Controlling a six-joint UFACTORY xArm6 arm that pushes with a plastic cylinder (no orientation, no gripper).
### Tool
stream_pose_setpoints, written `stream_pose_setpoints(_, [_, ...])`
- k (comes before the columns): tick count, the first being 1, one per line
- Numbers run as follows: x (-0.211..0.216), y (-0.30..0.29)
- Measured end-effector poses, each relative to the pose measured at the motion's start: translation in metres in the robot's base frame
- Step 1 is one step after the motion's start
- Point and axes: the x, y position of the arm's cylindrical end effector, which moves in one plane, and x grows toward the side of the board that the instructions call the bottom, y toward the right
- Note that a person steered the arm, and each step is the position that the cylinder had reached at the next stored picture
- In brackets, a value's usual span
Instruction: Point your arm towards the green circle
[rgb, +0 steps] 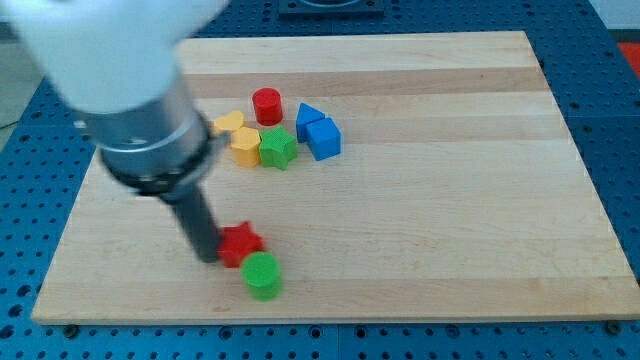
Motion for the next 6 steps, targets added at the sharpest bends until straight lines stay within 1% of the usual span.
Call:
stream_pose_setpoints(1, [0.003,0.012])
stream_pose_setpoints(2, [0.018,-0.031])
stream_pose_setpoints(3, [0.047,-0.053])
stream_pose_setpoints(4, [0.061,-0.028])
stream_pose_setpoints(5, [0.058,0.047])
stream_pose_setpoints(6, [0.047,0.1])
